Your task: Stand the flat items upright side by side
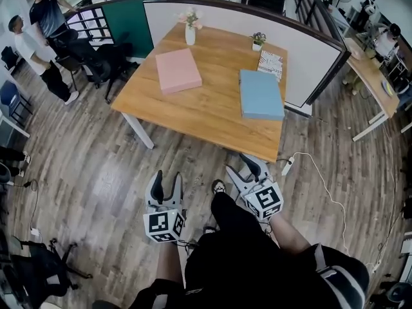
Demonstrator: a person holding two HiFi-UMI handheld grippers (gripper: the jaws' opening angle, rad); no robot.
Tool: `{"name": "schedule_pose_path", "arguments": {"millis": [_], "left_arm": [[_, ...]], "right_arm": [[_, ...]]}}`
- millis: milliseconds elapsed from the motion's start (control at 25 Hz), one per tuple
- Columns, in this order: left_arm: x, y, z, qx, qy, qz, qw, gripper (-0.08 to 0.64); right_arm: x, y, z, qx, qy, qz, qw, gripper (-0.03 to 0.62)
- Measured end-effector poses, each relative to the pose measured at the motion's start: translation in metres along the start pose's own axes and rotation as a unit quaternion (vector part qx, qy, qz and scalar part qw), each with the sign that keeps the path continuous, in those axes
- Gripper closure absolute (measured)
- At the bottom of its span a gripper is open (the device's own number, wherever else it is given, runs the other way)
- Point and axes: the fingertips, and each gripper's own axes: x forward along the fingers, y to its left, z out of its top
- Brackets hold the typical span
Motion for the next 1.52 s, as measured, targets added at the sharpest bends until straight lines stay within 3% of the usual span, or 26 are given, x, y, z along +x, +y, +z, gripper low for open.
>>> {"name": "schedule_pose_path", "arguments": {"millis": [480, 1040, 1200, 1520], "left_arm": [[0.115, 0.06, 0.024, -0.005, -0.001, 0.016, 0.9999, 0.333], [0.266, 0.089, 0.031, -0.033, 0.046, 0.03, 0.998, 0.321], [0.294, 0.097, 0.031, -0.034, 0.059, 0.029, 0.9972, 0.321], [0.359, 0.122, 0.019, -0.057, 0.083, 0.013, 0.9948, 0.305]], "right_arm": [[0.115, -0.064, 0.009, 0.002, -0.006, 0.018, 1.0, 0.367], [0.235, -0.172, 0.015, 0.049, -0.004, 0.047, 0.998, 0.364], [0.259, -0.191, 0.009, 0.072, 0.005, 0.054, 0.996, 0.362], [0.306, -0.22, -0.004, 0.074, 0.037, 0.05, 0.995, 0.362]]}}
